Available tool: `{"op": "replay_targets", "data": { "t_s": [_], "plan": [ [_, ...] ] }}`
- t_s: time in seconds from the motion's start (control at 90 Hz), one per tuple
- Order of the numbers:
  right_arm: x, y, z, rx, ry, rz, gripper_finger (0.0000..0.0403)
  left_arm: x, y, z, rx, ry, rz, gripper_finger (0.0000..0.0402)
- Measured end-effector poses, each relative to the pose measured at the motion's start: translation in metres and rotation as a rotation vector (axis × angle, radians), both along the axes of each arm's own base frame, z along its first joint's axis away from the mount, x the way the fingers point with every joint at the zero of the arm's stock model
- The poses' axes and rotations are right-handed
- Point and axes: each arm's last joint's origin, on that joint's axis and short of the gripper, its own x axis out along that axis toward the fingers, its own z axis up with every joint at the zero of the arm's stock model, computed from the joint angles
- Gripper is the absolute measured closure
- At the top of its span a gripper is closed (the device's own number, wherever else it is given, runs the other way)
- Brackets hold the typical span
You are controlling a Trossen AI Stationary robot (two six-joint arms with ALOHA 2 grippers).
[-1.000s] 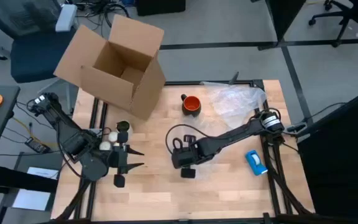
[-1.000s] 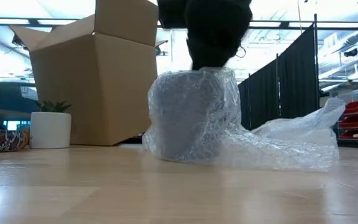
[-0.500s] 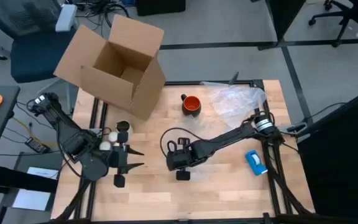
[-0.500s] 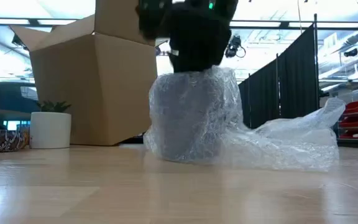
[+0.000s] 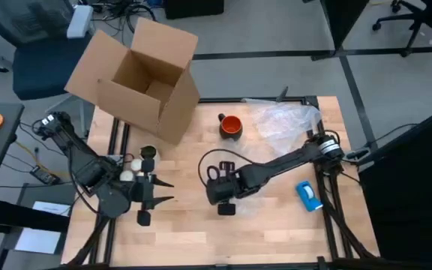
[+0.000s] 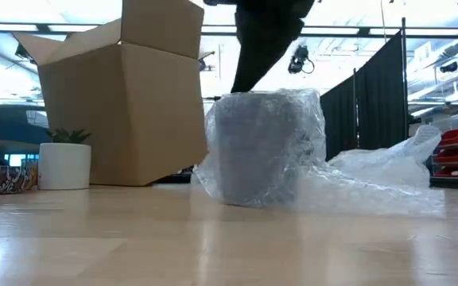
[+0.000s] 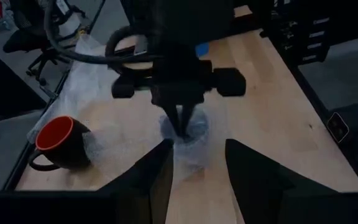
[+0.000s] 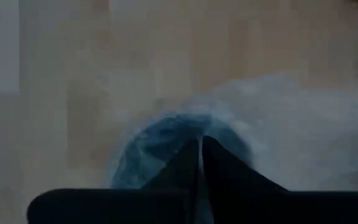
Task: Wrap mug
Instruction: Wrap the blue mug with bubble wrap
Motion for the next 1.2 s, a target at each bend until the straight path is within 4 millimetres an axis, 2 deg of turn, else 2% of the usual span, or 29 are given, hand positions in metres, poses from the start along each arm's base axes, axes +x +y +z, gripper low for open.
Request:
{"op": "replay_targets", "data": {
  "t_s": [0.133,0.478,0.633,0.756,0.967,1.2],
  "plan": [
    [0.001,-0.001,-0.001,0.0,-0.009,-0.004,0.0403,0.0,0.0,0.0,-0.01,0.001,0.005,0.0273],
    [-0.001,-0.017,-0.041,0.03,0.032,-0.06,0.0403,0.003,-0.003,-0.004,-0.008,0.011,0.014,0.0273],
    [-0.002,-0.017,-0.045,0.04,0.034,-0.059,0.0403,0.008,-0.004,-0.007,0.009,0.021,0.027,0.0273],
    [-0.004,-0.014,-0.041,0.041,0.043,-0.041,0.0403,0.01,-0.005,-0.01,0.019,0.028,0.028,0.0273],
    [-0.003,0.0,-0.014,0.014,0.02,0.019,0.0403,0.01,-0.005,-0.01,0.02,0.029,0.028,0.0273],
    [-0.003,0.003,-0.007,-0.016,0.008,0.036,0.0403,0.01,-0.005,-0.01,0.02,0.03,0.027,0.0273]
  ]
}}
